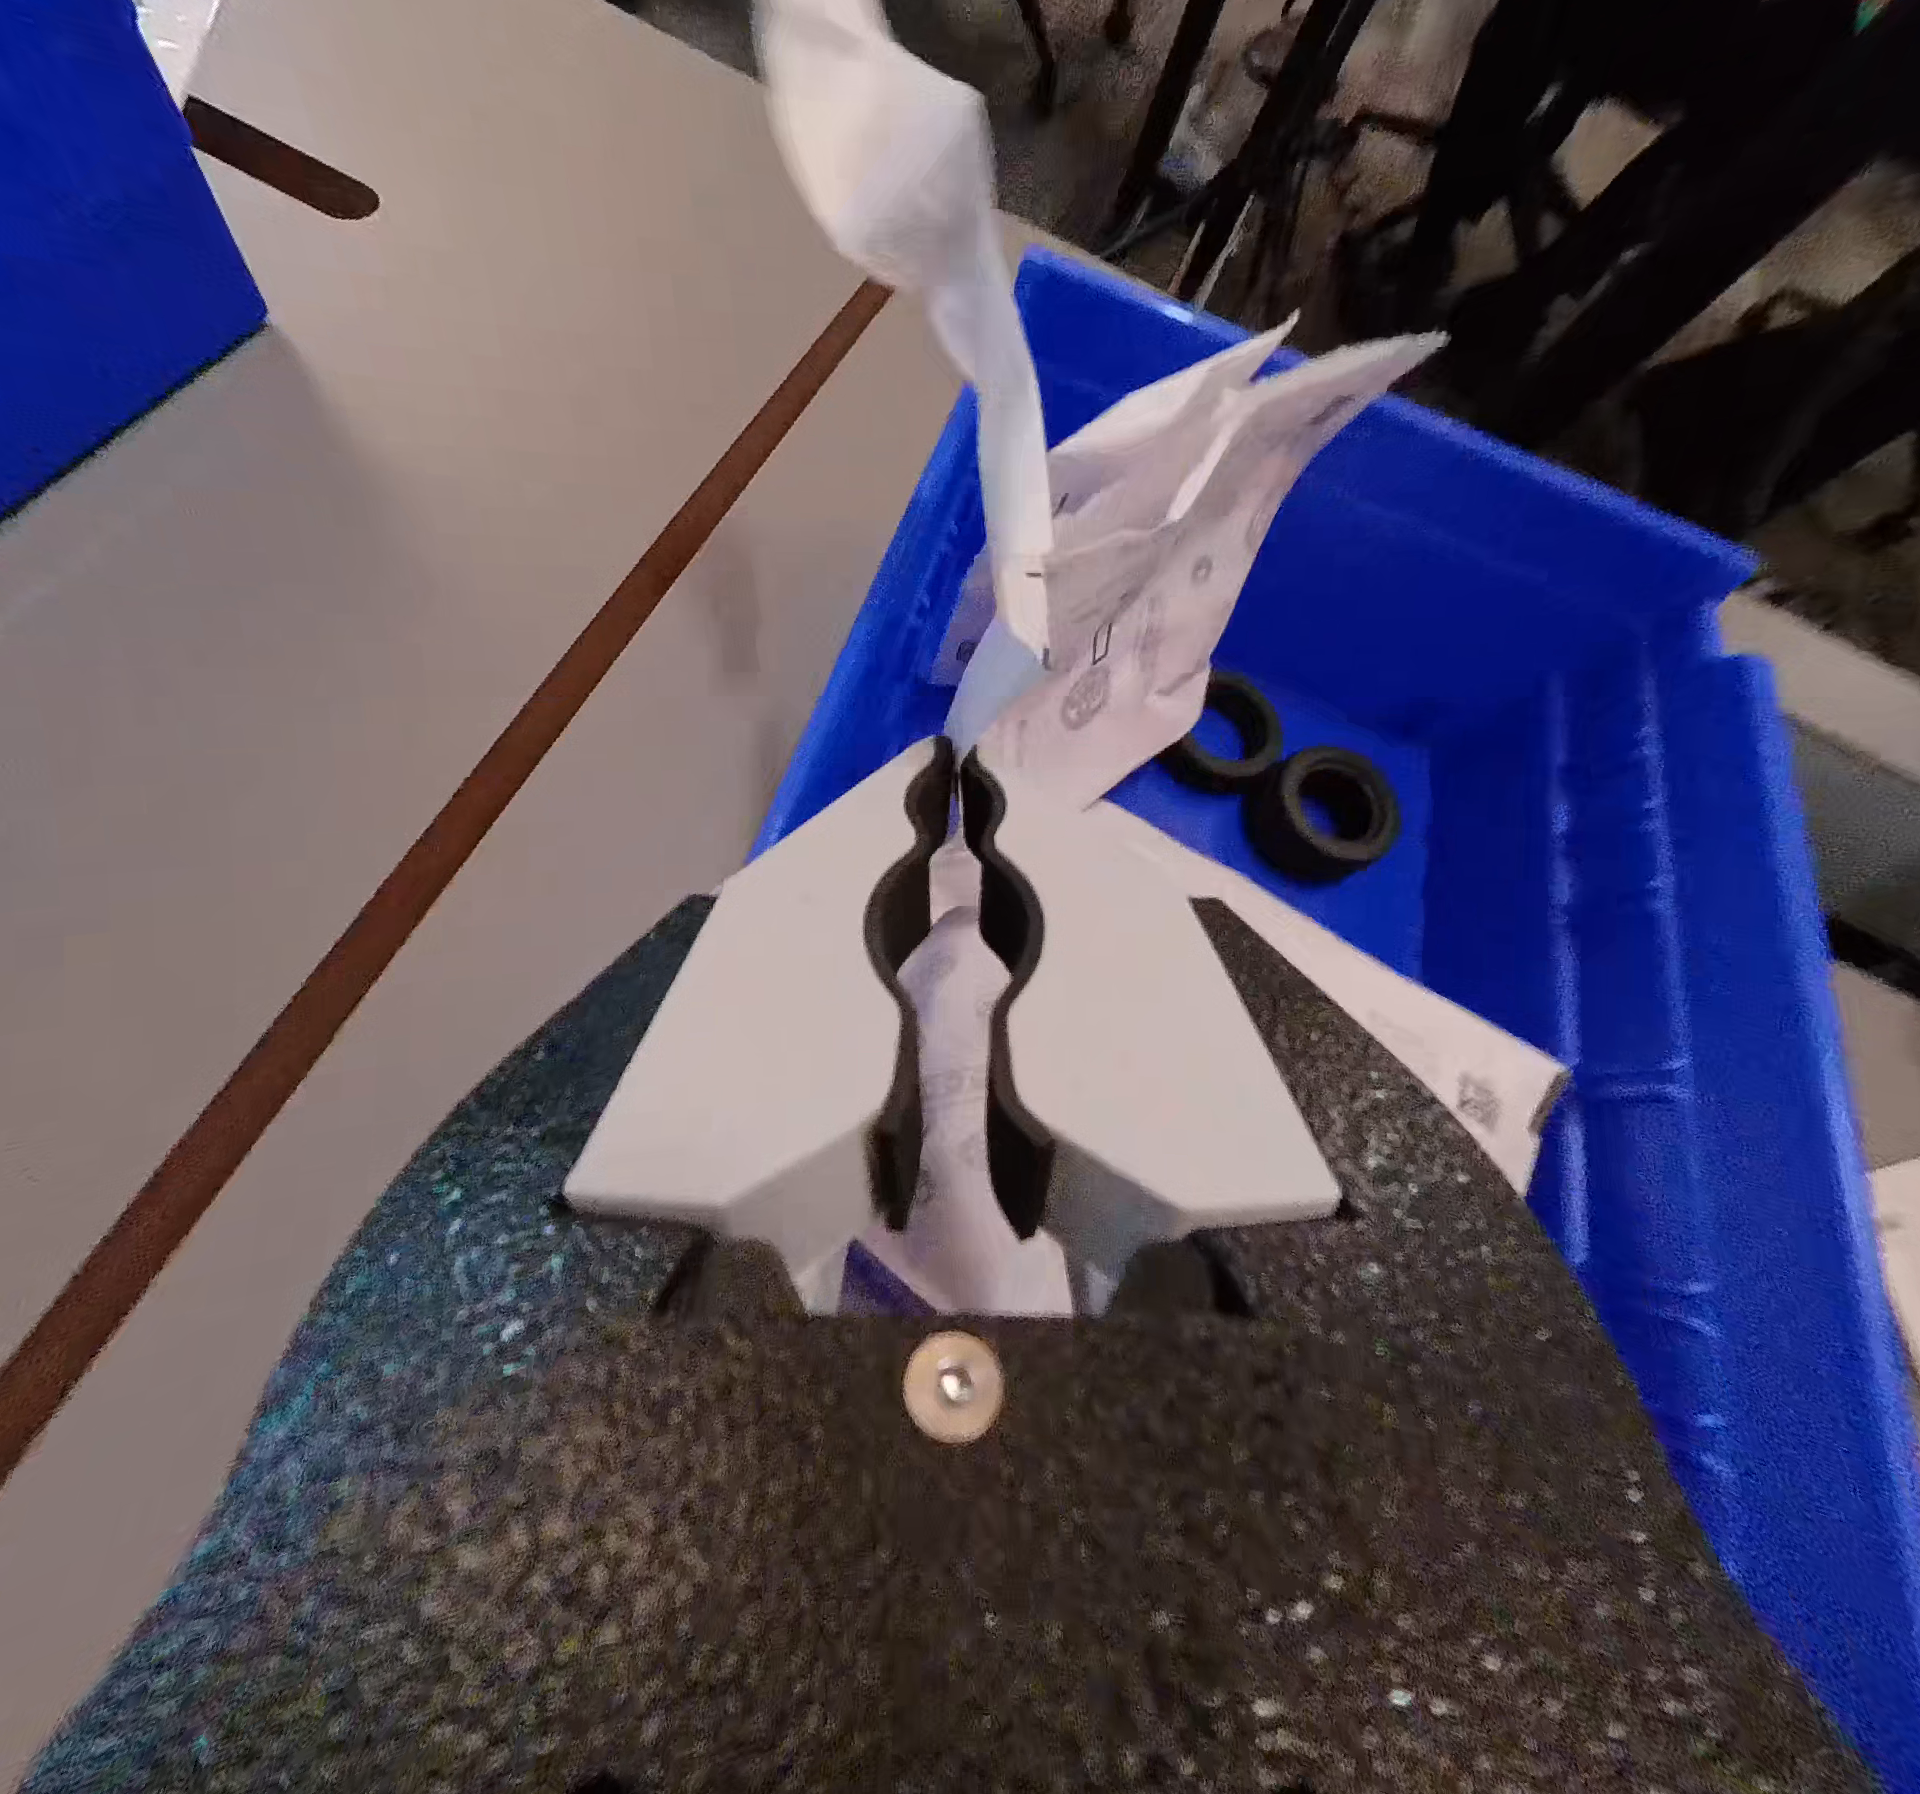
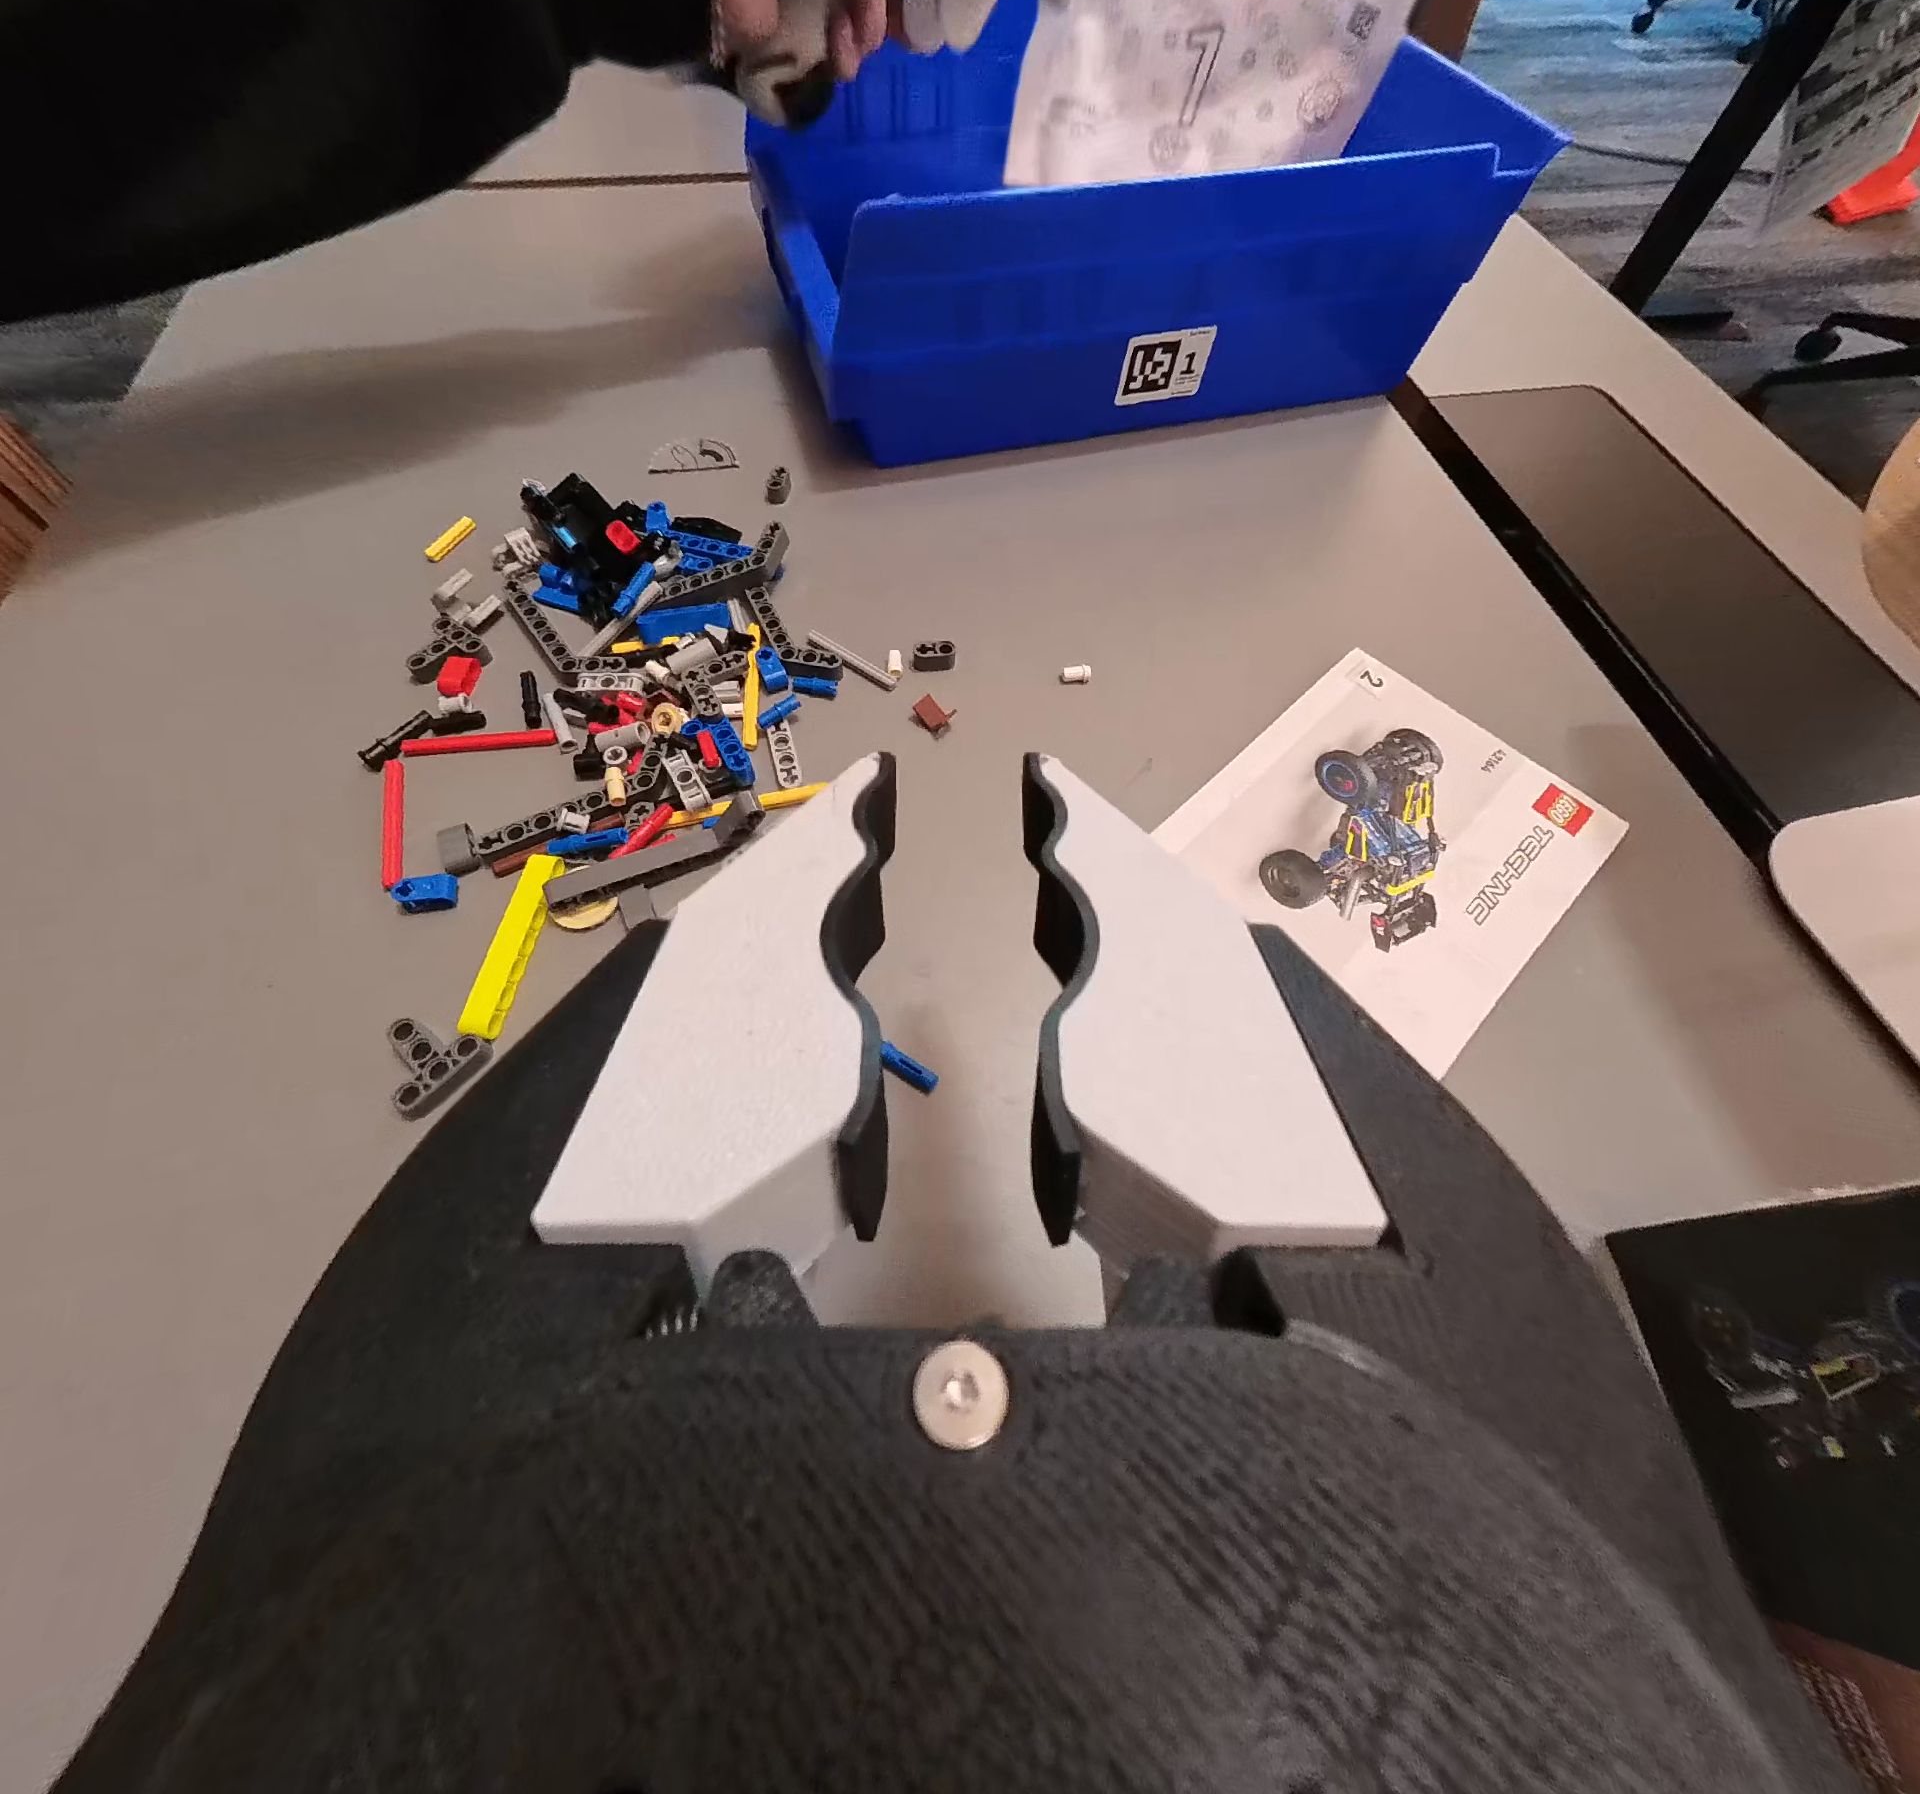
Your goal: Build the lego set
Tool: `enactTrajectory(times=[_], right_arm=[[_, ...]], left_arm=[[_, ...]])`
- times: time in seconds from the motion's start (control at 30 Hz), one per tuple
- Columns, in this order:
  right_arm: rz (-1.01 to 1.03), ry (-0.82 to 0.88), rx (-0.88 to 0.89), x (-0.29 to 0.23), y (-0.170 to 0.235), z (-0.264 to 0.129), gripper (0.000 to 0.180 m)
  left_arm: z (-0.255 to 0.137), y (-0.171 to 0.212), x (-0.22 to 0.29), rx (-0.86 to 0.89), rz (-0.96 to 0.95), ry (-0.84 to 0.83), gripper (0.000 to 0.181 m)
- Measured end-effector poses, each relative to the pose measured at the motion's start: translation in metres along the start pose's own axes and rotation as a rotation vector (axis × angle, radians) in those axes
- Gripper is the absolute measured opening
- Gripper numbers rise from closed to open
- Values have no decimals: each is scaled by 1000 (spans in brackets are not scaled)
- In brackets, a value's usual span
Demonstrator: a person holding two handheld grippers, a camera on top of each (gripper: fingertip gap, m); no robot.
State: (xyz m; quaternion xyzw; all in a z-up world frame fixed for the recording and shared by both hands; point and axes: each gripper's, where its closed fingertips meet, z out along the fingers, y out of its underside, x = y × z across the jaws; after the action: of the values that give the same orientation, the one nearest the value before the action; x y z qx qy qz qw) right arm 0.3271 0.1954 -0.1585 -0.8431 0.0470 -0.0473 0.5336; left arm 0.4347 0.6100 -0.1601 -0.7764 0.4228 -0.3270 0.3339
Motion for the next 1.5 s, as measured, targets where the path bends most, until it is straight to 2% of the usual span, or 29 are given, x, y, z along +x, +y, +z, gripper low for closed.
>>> enactTrajectory(times=[0.1,0.2,0.33,0.5,0.63,0.73,0.77,0.9,1.07,1.23,1.3,1.4,1.5], right_arm=[[-9,-5,-9,-2,0,0,22],[-28,1,-34,-2,3,1,22],[-40,1,-33,-3,2,-2,22],[-13,-15,3,-4,-3,-2,22],[-24,-3,-10,-1,0,-3,22],[-11,-2,3,0,-1,-5,22],[-8,-4,4,0,-1,-4,22],[-16,-18,-21,-2,6,-1,22],[-24,-26,-43,-1,12,-1,23],[0,-21,-48,5,18,-3,23],[3,-23,-55,6,22,-3,24],[3,-23,-65,7,26,-3,24],[5,-24,-61,9,25,-4,24]], left_arm=[[8,26,3,-126,218,-67,24],[3,24,6,-111,216,-100,49],[-18,-2,8,47,195,-112,51],[-26,-9,11,83,312,-144,52],[-35,-15,49,125,347,13,44],[-25,18,108,-40,477,350,41],[-17,29,116,-109,520,395,40],[31,40,113,-264,696,350,40],[74,54,107,-479,801,308,40],[96,77,97,-703,687,293,36],[100,73,93,-714,637,266,19],[89,74,92,-788,613,280,17],[64,60,109,-787,551,419,16]])
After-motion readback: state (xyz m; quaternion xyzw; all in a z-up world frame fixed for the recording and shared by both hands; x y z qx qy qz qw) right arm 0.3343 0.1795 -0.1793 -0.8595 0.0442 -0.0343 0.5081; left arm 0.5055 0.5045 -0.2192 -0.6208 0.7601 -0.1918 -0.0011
